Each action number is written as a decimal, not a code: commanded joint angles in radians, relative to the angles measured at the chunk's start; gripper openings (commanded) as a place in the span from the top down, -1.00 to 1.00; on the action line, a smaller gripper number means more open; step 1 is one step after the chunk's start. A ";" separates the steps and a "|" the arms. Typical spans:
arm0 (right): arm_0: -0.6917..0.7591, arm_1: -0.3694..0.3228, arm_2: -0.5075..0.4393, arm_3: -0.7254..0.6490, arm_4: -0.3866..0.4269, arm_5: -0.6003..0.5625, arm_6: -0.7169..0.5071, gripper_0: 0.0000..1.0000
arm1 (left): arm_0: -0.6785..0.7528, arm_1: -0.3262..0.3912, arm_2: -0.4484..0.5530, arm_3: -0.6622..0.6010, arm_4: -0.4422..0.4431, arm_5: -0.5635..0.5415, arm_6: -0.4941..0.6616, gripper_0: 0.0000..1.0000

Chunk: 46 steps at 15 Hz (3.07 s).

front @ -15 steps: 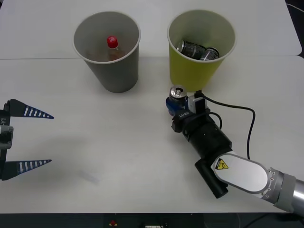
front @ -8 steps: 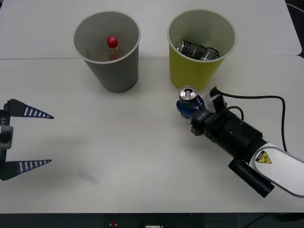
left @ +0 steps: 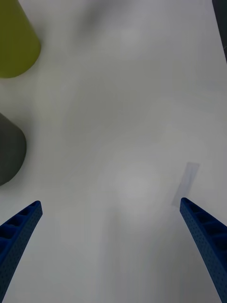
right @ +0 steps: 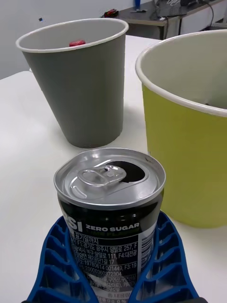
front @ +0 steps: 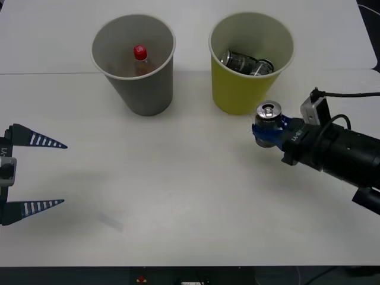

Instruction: Put the can into the green bin and the plastic bottle into the gray bin

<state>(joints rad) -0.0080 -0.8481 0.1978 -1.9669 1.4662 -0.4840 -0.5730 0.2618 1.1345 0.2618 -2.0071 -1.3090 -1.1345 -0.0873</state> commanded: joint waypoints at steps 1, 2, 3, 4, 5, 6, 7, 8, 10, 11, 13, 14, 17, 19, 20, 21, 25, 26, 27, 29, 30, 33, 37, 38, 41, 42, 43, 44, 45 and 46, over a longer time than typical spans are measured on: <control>0.037 0.000 -0.164 -0.056 0.023 -0.200 -0.123 1.00 | 0.000 0.000 0.000 0.000 0.000 0.000 0.000 -1.00; 0.046 0.001 -0.222 -0.082 0.052 -0.269 -0.182 1.00 | 0.000 0.000 0.000 0.000 0.000 0.000 0.000 -1.00; 0.051 0.001 -0.284 -0.118 0.094 -0.346 -0.260 1.00 | 0.000 0.000 0.000 0.000 0.000 0.000 0.000 -1.00; 0.051 0.001 -0.334 -0.153 0.131 -0.421 -0.346 1.00 | 0.000 0.000 0.000 0.000 0.000 0.000 0.000 -1.00; 0.049 0.001 -0.390 -0.196 0.169 -0.490 -0.438 1.00 | 0.000 0.000 0.000 0.000 0.000 0.000 0.000 -1.00; 0.046 0.001 -0.432 -0.233 0.194 -0.545 -0.525 1.00 | 0.000 0.000 0.000 0.000 0.000 0.000 0.000 -1.00; 0.034 0.001 -0.460 -0.254 0.197 -0.582 -0.607 1.00 | 0.000 0.000 0.000 0.000 0.000 0.000 0.000 -1.00; 0.022 0.001 -0.475 -0.262 0.197 -0.604 -0.651 1.00 | 0.000 0.000 0.000 0.000 0.000 0.000 0.000 -1.00; -0.043 0.001 -0.498 -0.265 0.226 -0.663 -0.740 1.00 | 0.000 0.000 0.000 0.000 0.000 0.000 0.000 -1.00; -0.076 0.001 -0.502 -0.265 0.255 -0.691 -0.777 1.00 | 0.000 0.000 0.000 0.000 0.000 0.000 0.000 -1.00; -0.175 -0.002 -0.500 -0.256 0.324 -0.775 -0.840 1.00 | 0.000 0.000 0.000 0.000 0.000 0.000 0.000 -1.00; -0.222 -0.003 -0.500 -0.230 0.330 -0.814 -0.841 1.00 | 0.000 0.000 0.000 0.000 0.000 0.000 0.000 -1.00; -0.385 -0.012 -0.477 -0.113 0.336 -0.923 -0.841 1.00 | 0.000 0.000 0.000 0.000 0.000 0.000 0.000 -1.00; -0.500 -0.026 -0.423 -0.017 0.345 -0.952 -0.840 1.00 | 0.000 0.000 0.000 0.000 0.000 0.000 0.000 -1.00; -0.552 -0.031 -0.388 0.031 0.350 -0.953 -0.840 1.00 | 0.000 0.000 0.000 0.000 0.000 0.000 0.000 -1.00; -0.601 -0.031 -0.356 0.072 0.359 -0.953 -0.840 1.00 | 0.000 0.000 0.000 0.000 0.000 0.000 0.000 -1.00; -0.814 -0.029 -0.199 0.281 0.404 -0.955 -0.840 1.00 | 0.000 0.000 0.000 0.000 0.000 0.000 0.000 -1.00; -0.860 -0.026 -0.166 0.332 0.414 -0.955 -0.840 1.00 | 0.000 0.000 0.000 0.000 0.000 0.000 0.000 -1.00; -0.918 -0.014 -0.127 0.398 0.427 -0.955 -0.840 1.00 | 0.000 0.000 0.000 0.000 0.000 0.000 0.000 -1.00; -0.998 0.017 -0.074 0.491 0.464 -0.956 -0.840 1.00 | 0.000 0.000 0.000 0.000 0.000 0.000 0.000 -1.00; -1.024 0.032 -0.054 0.516 0.490 -0.956 -0.840 1.00 | 0.000 0.000 0.000 0.000 0.000 0.000 0.000 -1.00; -1.113 0.100 0.015 0.632 0.568 -0.956 -0.840 1.00 | 0.000 0.000 0.000 0.000 0.000 0.000 0.000 -1.00; -1.188 0.162 0.049 0.747 0.608 -0.953 -0.815 1.00 | 0.000 0.000 0.000 0.000 0.000 0.000 0.000 -1.00; -1.193 0.170 0.052 0.750 0.617 -0.953 -0.815 0.96 | 0.000 0.000 0.000 0.000 0.000 0.000 0.000 -1.00; -1.193 0.178 0.055 0.750 0.623 -0.953 -0.798 0.28 | 0.000 0.000 0.000 0.000 0.000 0.000 0.000 -1.00; -1.195 0.178 0.055 0.750 0.623 -0.953 -0.792 -0.35 | 0.000 0.000 0.000 0.000 0.000 0.000 0.000 -1.00; -1.196 0.178 0.055 0.750 0.622 -0.953 -0.788 -1.00 | 0.000 0.000 0.000 0.000 0.000 0.000 0.000 -1.00; -1.196 0.178 0.055 0.750 0.617 -0.953 -0.778 -1.00 | 0.000 0.000 0.000 0.000 0.000 0.000 0.000 -1.00; -1.196 0.176 0.054 0.750 0.612 -0.953 -0.768 -1.00 | 0.000 0.000 0.000 0.000 0.000 0.000 0.000 -1.00; -1.196 0.175 0.049 0.750 0.606 -0.953 -0.760 -1.00 | 0.000 0.000 0.000 0.000 0.000 0.000 0.000 -1.00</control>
<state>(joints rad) -1.2041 -0.6720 0.2503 -1.2164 2.0774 -1.4375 -1.3390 0.2618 1.1345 0.2618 -2.0071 -1.3090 -1.1345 -0.0873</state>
